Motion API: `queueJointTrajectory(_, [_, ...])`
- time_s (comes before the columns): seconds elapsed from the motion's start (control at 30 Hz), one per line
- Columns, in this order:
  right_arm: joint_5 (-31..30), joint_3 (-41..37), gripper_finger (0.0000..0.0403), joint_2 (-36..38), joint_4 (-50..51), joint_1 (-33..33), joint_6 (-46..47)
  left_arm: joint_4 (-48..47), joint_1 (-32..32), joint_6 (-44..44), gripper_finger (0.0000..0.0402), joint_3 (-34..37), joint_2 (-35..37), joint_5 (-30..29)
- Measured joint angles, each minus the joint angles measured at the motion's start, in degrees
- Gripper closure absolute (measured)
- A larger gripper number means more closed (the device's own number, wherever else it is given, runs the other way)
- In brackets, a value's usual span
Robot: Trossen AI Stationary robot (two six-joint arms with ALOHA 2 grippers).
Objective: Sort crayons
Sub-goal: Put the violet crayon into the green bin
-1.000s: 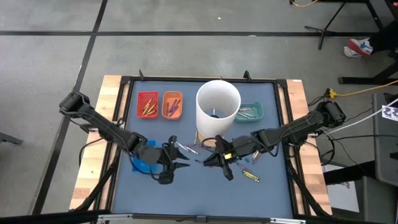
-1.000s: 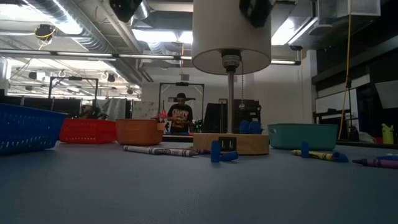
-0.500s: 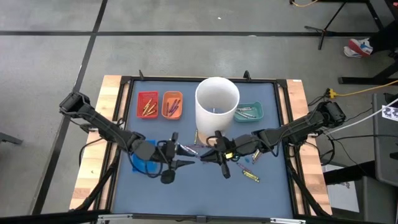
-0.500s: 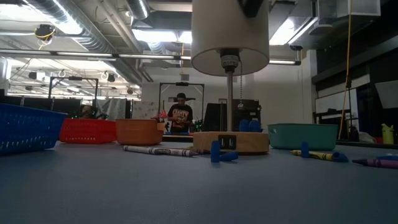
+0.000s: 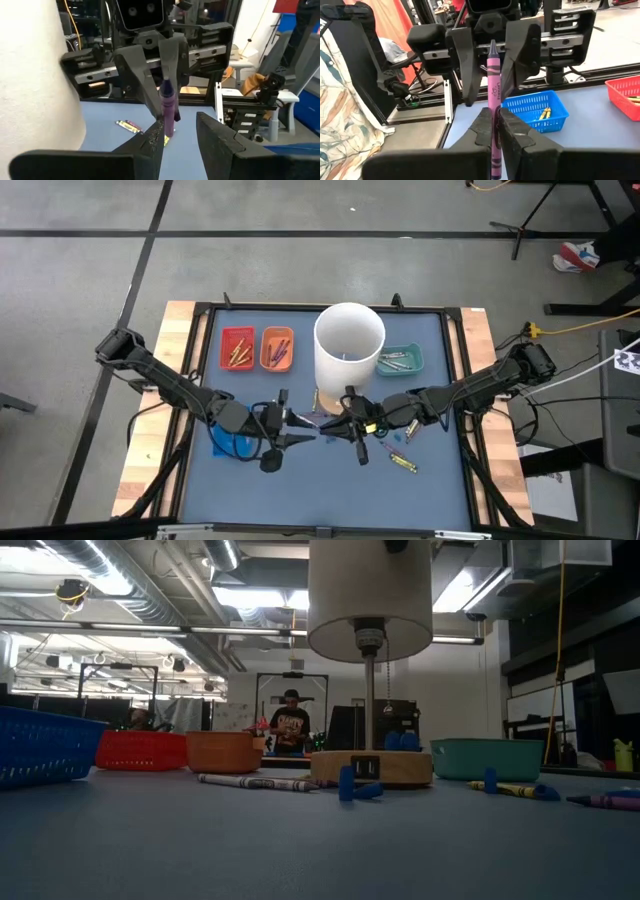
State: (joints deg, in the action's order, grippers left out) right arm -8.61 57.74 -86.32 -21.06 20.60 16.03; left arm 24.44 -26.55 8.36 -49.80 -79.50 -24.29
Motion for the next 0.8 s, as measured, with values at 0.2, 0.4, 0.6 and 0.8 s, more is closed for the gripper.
queueJointTrajectory(0.2, [0.03, 0.00, 0.0388, 0.00, -0.16, 0.00, -0.04, 2.32, 0.07, 0.00, 0.0305, 0.00, 0.00, -0.13])
queueJointTrajectory(0.4, [0.01, 0.00, 0.0388, 0.00, -0.35, 0.00, -0.04, 3.83, 0.07, 0.00, 0.0305, 0.00, 0.00, -0.11])
queueJointTrajectory(0.6, [0.00, 0.00, 0.0388, 0.00, -0.33, 0.00, -0.07, 4.51, 0.74, 0.00, 0.0305, 0.00, 0.00, -0.03])
queueJointTrajectory(0.8, [-0.02, 0.00, 0.0388, 0.00, -0.33, 0.00, -0.07, 4.92, 1.42, 0.03, 0.0305, 0.00, 0.00, -0.04])
